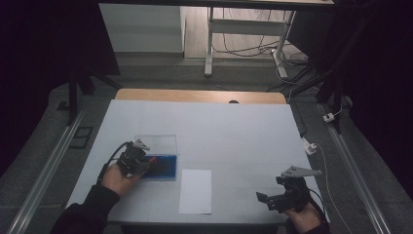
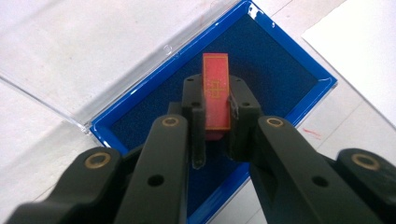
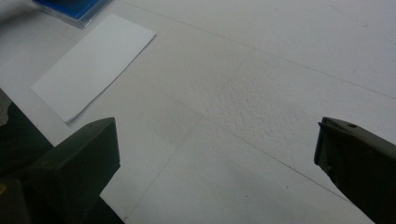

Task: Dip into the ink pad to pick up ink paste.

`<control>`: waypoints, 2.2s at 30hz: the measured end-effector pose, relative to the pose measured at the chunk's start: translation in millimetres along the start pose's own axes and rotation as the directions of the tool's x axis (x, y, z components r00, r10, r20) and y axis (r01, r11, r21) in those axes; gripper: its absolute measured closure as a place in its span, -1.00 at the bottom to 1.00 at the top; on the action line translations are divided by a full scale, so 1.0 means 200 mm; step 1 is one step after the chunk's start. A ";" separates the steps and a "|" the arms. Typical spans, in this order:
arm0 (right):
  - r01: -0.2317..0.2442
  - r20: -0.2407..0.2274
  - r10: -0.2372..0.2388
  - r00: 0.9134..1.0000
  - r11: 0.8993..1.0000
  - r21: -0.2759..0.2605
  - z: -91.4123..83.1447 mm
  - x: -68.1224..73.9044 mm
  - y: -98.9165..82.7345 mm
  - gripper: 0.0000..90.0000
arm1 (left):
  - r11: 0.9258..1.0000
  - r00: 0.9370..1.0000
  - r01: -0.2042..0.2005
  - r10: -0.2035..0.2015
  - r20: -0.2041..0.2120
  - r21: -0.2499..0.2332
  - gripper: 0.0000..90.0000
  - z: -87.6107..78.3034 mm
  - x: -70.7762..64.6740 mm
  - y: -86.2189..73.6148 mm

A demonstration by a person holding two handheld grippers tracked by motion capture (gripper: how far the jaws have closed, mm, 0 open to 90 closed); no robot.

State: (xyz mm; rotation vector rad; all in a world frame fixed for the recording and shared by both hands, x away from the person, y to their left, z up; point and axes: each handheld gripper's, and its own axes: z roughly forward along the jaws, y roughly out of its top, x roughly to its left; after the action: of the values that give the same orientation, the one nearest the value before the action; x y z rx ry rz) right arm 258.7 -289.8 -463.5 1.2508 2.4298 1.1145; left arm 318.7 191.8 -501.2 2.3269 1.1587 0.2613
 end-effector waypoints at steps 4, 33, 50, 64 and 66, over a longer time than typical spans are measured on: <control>0.002 0.000 -0.002 1.000 1.000 0.001 0.00 0.00 0.00 -0.99 | 1.000 0.999 -0.019 0.020 -0.035 0.008 0.78 0.00 -0.03 0.01; -0.003 -0.001 0.003 1.000 1.000 -0.007 -0.01 0.00 0.00 -0.99 | 1.000 0.999 0.007 -0.006 0.036 -0.017 0.77 -0.02 0.03 0.01; -0.003 -0.004 0.003 1.000 1.000 -0.011 -0.01 0.00 0.00 -0.99 | 0.993 0.997 0.029 -0.020 0.080 -0.112 0.77 -0.13 0.01 -0.01; -0.009 -0.009 0.009 1.000 1.000 -0.021 -0.01 -0.01 -0.01 -0.99 | 0.980 0.994 -0.001 0.023 0.108 -0.199 0.77 -0.20 -0.06 -0.01; -0.009 -0.009 0.009 1.000 1.000 -0.020 -0.01 -0.01 -0.01 -0.99 | 0.979 0.994 -0.010 0.032 0.108 -0.204 0.77 -0.21 -0.08 -0.01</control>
State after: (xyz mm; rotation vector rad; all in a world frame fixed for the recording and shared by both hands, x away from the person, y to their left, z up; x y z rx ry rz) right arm 257.4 -292.5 -462.8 1.2544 2.4152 1.1465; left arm 291.6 195.3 -465.9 2.1478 1.0049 0.2425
